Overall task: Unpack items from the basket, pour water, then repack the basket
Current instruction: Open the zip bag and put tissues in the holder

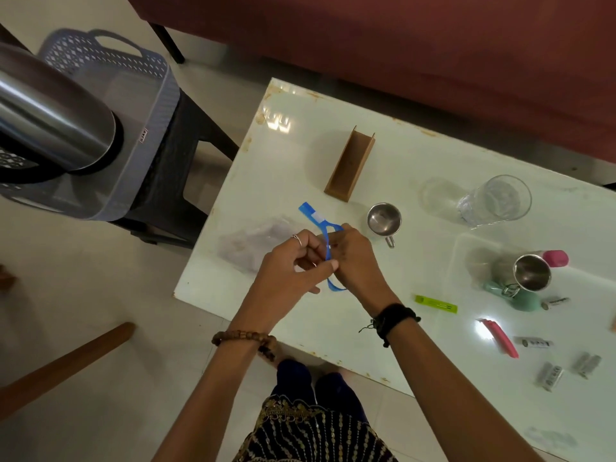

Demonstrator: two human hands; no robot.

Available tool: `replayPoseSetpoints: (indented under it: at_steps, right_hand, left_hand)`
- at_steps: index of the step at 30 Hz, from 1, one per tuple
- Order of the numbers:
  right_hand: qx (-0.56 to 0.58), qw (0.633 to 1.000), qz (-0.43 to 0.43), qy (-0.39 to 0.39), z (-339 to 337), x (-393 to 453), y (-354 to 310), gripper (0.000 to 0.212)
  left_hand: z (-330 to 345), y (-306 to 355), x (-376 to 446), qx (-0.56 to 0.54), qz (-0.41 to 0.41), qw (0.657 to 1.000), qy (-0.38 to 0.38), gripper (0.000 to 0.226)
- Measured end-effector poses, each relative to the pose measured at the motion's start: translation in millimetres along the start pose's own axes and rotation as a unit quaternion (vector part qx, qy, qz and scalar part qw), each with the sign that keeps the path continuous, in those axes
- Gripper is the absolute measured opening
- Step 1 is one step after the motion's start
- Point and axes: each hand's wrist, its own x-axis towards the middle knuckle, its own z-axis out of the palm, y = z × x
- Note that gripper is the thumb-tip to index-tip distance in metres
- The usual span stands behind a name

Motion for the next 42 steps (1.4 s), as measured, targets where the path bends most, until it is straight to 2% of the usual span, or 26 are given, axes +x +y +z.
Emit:
replayPoseSetpoints:
  at_steps: [1,3,5,6,7,8,9,10,11,12,14,15,17,19,21,23,24,26,28,31,36,39,42]
  right_hand:
    - [0.015,1.0,-0.016,-0.002,-2,1,-2,0.043]
    - [0.04,0.999,-0.023,-0.017,-11,-1,-4,0.046]
    - [0.055,0.997,-0.023,-0.041,-23,-2,-4,0.042]
    - [0.06,0.996,-0.028,-0.052,-29,-2,-4,0.029]
    - [0.072,0.995,-0.031,-0.062,-33,-1,-3,0.011]
    - [0.08,0.994,-0.035,-0.065,-39,1,-1,0.008]
    - [0.081,0.994,-0.045,-0.066,-45,2,-1,0.019]
    - [0.096,0.991,-0.054,-0.072,-50,3,0,0.022]
    - [0.123,0.988,-0.051,-0.075,-54,4,-1,0.017]
    - [0.147,0.985,-0.046,-0.082,-58,5,-1,0.008]
    - [0.186,0.979,-0.011,-0.083,-61,7,-3,0.01]
    - [0.199,0.977,0.01,-0.08,-60,9,-4,0.009]
    - [0.222,0.972,0.056,-0.059,-59,13,-2,0.024]
    - [0.236,0.969,0.064,-0.033,-60,14,1,0.026]
    - [0.268,0.963,0.022,-0.02,-63,12,6,0.034]
    - [0.259,0.966,0.002,0.006,-64,6,11,0.047]
    - [0.24,0.97,-0.002,0.026,-62,5,14,0.043]
    - [0.204,0.976,0.002,0.077,-63,4,20,0.02]
    - [0.199,0.973,0.008,0.119,-65,2,27,0.023]
    - [0.223,0.962,0.022,0.154,-70,-7,30,0.01]
    - [0.225,0.957,0.019,0.182,-78,-18,37,0.021]
    - [0.273,0.947,0.015,0.172,-80,-18,38,0.022]
    - [0.299,0.943,0.007,0.147,-80,-16,37,0.02]
  left_hand:
    - [-4,1,-1,0.005,0.013,1.0,-0.005,0.016]
    - [-19,4,-2,-0.001,0.05,0.999,0.009,0.019]
    - [-46,-1,2,0.001,0.093,0.991,0.091,0.02]
    - [-60,-5,6,-0.002,0.098,0.985,0.144,0.018]
    - [-72,-11,10,-0.02,0.085,0.978,0.189,0.016]
    - [-80,-21,15,-0.057,0.062,0.973,0.215,0.015]
    - [-83,-33,21,-0.111,0.035,0.968,0.221,0.014]
    - [-80,-46,27,-0.164,0.002,0.965,0.204,0.015]
    - [-73,-57,32,-0.202,-0.034,0.963,0.173,0.019]
    - [-61,-65,37,-0.23,-0.071,0.962,0.132,0.035]
    - [-36,-77,44,-0.316,-0.13,0.939,0.049,0.088]
    - [-25,-82,49,-0.362,-0.13,0.923,0.008,0.101]
    - [-9,-83,56,-0.409,-0.112,0.905,-0.037,0.091]
    - [-1,-78,63,-0.416,-0.109,0.902,-0.013,0.077]
    - [4,-77,69,-0.405,-0.107,0.907,0.041,0.075]
    - [1,-80,73,-0.392,-0.105,0.91,0.088,0.062]
    - [-2,-82,73,-0.382,-0.108,0.912,0.104,0.054]
    - [-10,-88,72,-0.358,-0.124,0.917,0.127,0.046]
    - [-20,-95,70,-0.327,-0.143,0.922,0.15,0.044]
    - [-33,-109,71,-0.268,-0.17,0.931,0.178,0.037]
    - [-51,-129,75,-0.149,-0.202,0.933,0.257,0.038]
    - [-56,-141,75,-0.05,-0.212,0.951,0.221,0.034]
    - [-49,-142,74,0.042,-0.242,0.952,0.184,0.054]
